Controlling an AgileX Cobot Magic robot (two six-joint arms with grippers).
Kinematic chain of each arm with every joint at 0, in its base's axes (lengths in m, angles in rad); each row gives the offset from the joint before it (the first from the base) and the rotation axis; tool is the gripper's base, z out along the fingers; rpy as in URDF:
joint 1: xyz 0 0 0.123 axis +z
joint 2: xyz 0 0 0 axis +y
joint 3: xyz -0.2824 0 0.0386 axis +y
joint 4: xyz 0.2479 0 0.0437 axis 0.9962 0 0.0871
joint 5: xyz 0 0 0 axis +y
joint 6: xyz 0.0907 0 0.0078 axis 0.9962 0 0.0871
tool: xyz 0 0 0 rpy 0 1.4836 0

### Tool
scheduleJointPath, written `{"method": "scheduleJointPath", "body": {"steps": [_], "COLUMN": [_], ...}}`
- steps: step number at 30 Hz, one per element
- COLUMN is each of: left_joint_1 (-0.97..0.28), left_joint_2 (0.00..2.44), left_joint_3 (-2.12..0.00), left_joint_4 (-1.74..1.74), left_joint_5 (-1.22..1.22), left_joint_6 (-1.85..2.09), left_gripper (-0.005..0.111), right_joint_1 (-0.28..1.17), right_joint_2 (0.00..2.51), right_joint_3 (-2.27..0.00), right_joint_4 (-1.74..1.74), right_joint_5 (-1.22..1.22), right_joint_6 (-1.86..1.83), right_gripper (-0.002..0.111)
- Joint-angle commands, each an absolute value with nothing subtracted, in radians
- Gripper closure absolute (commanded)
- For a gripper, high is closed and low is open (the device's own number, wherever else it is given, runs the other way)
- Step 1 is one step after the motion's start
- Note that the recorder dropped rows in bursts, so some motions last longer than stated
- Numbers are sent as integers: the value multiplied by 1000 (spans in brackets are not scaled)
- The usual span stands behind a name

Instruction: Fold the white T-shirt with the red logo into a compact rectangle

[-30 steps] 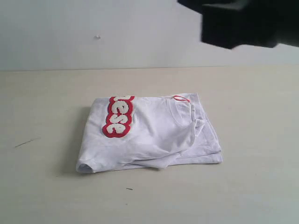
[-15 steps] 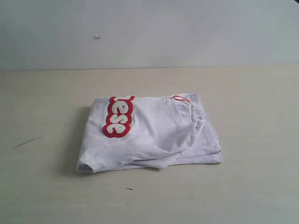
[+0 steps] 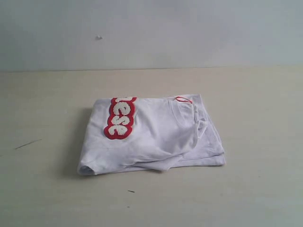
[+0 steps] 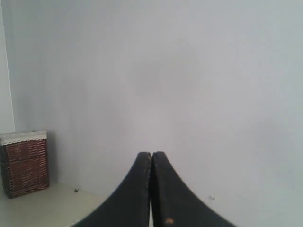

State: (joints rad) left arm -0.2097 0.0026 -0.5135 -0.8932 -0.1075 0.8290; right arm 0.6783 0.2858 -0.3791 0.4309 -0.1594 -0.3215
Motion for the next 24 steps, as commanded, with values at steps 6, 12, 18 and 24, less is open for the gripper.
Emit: {"method": "scheduleJointPath", "body": {"steps": [6,12,18,24], "left_joint_1": [-208,-208,-208,-208], "left_joint_2": [0,0,0,0], "left_joint_3": [-506,-506,-506,-504], "left_joint_4": [-906,-906,-921,-923], "left_joint_5": [-108,-108,-108,-74], "left_joint_6": [830,830,830,830], "left_gripper": [107,107,107,107], "right_joint_1": [672,672,667,594], "right_joint_2": [152,132,109,5], "right_joint_3": [-367,-367,-367,-367], "right_joint_4": [471,471,471,471], "right_joint_5": [-180,-164,-164,-160], "right_joint_6": [-328,-286,-287,-287], "right_gripper": [108,108,108,108]}}
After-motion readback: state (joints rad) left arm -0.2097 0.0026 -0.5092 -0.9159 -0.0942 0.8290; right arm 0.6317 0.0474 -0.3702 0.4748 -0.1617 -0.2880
